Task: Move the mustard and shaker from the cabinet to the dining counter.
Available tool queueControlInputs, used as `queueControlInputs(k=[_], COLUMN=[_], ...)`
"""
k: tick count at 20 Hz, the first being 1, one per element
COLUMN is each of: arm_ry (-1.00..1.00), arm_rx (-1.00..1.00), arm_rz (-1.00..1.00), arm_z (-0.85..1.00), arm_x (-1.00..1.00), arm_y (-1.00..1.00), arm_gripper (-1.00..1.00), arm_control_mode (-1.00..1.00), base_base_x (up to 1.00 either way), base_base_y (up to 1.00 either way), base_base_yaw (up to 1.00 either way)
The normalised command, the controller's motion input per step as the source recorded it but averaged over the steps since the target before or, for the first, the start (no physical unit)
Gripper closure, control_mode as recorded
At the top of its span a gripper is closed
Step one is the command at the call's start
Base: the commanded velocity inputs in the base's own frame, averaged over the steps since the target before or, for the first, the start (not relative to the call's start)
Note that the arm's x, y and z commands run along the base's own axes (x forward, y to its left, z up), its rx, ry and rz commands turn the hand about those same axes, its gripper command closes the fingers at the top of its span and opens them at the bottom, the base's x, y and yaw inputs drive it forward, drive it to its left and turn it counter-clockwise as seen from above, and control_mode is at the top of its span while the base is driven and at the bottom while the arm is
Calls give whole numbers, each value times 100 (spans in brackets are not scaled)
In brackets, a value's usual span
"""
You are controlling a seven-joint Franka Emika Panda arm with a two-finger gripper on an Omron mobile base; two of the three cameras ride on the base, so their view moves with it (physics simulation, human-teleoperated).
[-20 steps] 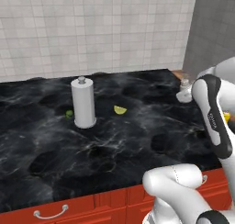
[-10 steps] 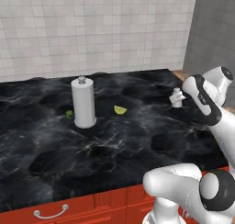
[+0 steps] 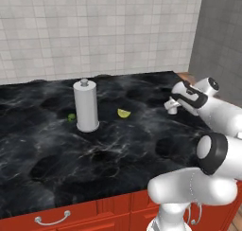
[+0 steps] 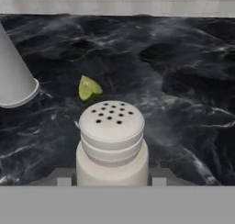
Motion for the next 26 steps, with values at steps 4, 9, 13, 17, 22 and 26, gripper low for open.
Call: queueControlInputs(k=[4,9,13,17,22,26], arm_ry=[-1,-12,-22,-18,-1,0], arm_rx=[0,1,0,-1,-4,-5], arm_rz=[0,0,0,4,3,2], arm_z=[-46,-23,-16,-26,-21,-12], arm_x=[37,7,0,0,0,0], arm_y=[-2,-3,-1,0,0,0], arm_gripper=[100,100,100,100,100,100], arm_control_mode=[-100,-100,-100,-100,-100,-100], base_base_x=[0,0,0,0,0,0], base_base_y=[0,0,0,0,0,0], base_base_yaw=[0,0,0,0,0,0])
